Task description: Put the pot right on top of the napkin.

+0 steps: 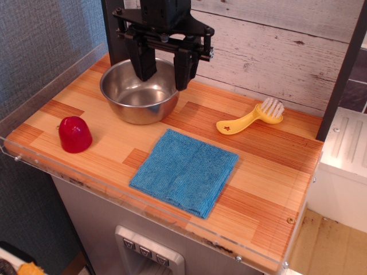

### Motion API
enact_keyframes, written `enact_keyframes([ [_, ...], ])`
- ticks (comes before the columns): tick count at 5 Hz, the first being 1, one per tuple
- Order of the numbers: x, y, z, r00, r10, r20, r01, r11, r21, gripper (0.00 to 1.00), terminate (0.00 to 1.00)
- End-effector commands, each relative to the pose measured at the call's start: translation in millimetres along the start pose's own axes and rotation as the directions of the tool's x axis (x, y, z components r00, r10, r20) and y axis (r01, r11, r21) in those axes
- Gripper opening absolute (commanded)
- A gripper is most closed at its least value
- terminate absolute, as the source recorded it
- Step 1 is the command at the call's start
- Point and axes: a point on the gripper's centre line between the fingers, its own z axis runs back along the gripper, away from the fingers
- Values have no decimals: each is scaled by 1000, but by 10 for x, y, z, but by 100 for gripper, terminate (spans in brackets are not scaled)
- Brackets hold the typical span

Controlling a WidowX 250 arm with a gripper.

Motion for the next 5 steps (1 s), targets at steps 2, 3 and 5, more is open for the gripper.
enact_keyframes([
  [2, 148, 161, -139, 1000, 0, 3, 0, 1000, 10, 100, 0],
  [3, 393, 295, -233, 996, -60, 59, 60, 998, 2, 100, 0],
  [5, 789, 324, -453, 989, -118, 89, 114, 992, 49, 100, 0],
])
